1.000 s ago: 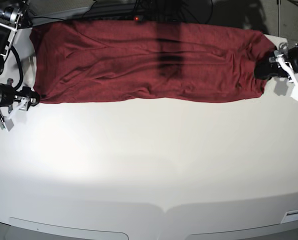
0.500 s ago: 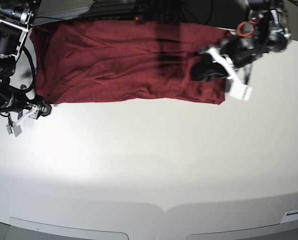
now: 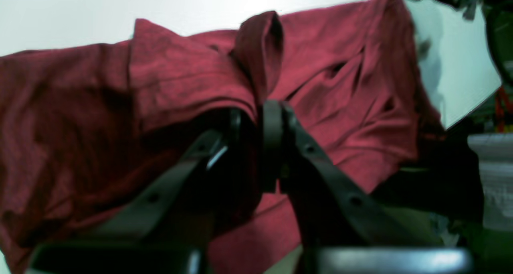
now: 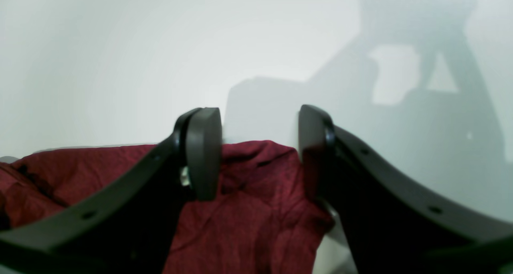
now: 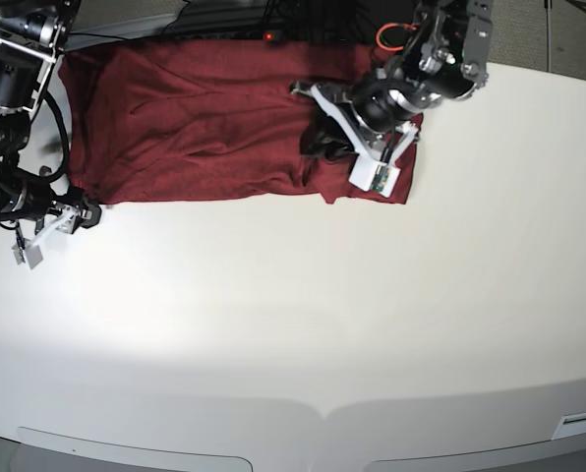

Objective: Fold the T-shirt properly
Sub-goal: 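Fold the shirt's end with the left gripper toward the right gripper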

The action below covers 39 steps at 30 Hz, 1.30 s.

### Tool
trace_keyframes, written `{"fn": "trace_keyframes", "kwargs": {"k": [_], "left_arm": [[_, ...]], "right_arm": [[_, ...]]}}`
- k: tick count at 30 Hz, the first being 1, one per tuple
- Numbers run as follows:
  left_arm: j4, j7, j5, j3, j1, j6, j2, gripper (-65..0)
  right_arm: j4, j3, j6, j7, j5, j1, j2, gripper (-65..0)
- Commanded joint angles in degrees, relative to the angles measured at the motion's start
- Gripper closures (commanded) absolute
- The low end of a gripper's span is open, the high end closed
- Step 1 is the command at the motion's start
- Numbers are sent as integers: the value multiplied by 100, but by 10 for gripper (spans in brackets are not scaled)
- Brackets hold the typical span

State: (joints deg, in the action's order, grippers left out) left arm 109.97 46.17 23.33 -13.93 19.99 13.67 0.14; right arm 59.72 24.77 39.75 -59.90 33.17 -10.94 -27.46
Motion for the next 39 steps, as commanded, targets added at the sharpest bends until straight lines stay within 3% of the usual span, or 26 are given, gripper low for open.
{"fn": "trace_keyframes", "kwargs": {"k": [1,8,14,16,18,21,25,32,35,39], "left_arm": [[101,-181,46,-114,-17,26,33,0],[2,-579,-302,-636,-162,-529,35,0],[-393,-597,-219,-938,-551,-557,35,-11],[-415,-595,-24,-1029,-649,-546,33,-170],[-413,-507,275,-1137,-750,-240,35,-249],[-413,-232,748,-1272,-940,136,35,-251],[-391,31,815,-1228,-1130,142,66,-251],[-155,846,-17,-514,-1102,144,61,-251],[-155,861,-393,-59,-866,160,61,-251],[-155,780,-382,402,-426,555,61,-251]], "right_arm": [[63,17,25,-61,0,-79,-109,-315],[63,17,25,-59,2,-79,-109,-315],[63,17,25,-59,2,-79,-107,-315],[63,17,25,-55,2,-79,-109,-315],[63,17,25,-52,2,-79,-109,-315],[63,17,25,-50,2,-79,-109,-315],[63,17,25,-55,0,-79,-109,-315],[63,17,25,-57,-2,-79,-107,-315],[63,17,25,-55,-2,-79,-109,-315],[63,17,25,-55,0,-79,-107,-315]]}}
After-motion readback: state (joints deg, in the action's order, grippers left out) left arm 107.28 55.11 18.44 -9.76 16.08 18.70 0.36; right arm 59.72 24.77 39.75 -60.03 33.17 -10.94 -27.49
